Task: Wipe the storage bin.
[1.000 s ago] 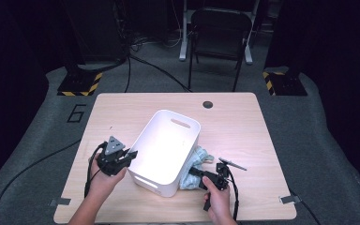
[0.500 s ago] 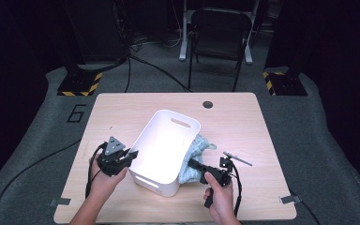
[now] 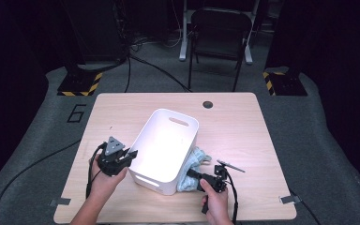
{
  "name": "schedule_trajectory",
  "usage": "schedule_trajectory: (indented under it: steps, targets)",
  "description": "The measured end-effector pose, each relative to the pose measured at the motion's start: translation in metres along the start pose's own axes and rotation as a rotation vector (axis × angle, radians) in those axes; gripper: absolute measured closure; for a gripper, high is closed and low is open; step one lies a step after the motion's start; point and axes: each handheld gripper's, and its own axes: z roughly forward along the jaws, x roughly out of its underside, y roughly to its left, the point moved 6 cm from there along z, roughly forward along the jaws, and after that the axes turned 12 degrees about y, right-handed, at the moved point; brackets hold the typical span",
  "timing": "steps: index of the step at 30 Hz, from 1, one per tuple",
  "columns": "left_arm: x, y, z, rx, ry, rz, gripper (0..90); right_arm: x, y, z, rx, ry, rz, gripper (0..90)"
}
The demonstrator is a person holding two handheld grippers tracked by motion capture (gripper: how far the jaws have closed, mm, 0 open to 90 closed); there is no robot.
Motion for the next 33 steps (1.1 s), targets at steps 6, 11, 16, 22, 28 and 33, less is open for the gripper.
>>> schedule_trajectory:
  steps: [6,11,16,22,28,33]
  targets:
    - [0.0,0.001,0.0,-0.005,-0.008,-0.02,75.2,0.009,-0.025,0.014,0.074,0.053,0.072,67.6]
    - [0.0,0.001,0.0,-0.004,-0.014,-0.03,75.1,0.007,-0.022,0.013,0.07,0.05,0.076,68.4]
    - [0.0,0.001,0.0,-0.007,-0.016,-0.034,74.7,0.005,-0.012,0.008,0.063,0.049,0.048,68.9]
    - [0.0,0.0,0.0,-0.006,-0.013,-0.038,73.3,-0.004,0.02,-0.005,-0.039,0.015,0.008,68.4]
    - [0.0,0.0,0.001,-0.001,-0.013,-0.028,70.8,-0.011,0.05,-0.02,-0.123,-0.024,-0.054,67.4]
    - [0.0,-0.001,0.001,-0.003,-0.015,-0.037,71.2,-0.011,0.055,-0.022,-0.128,-0.034,-0.075,67.5]
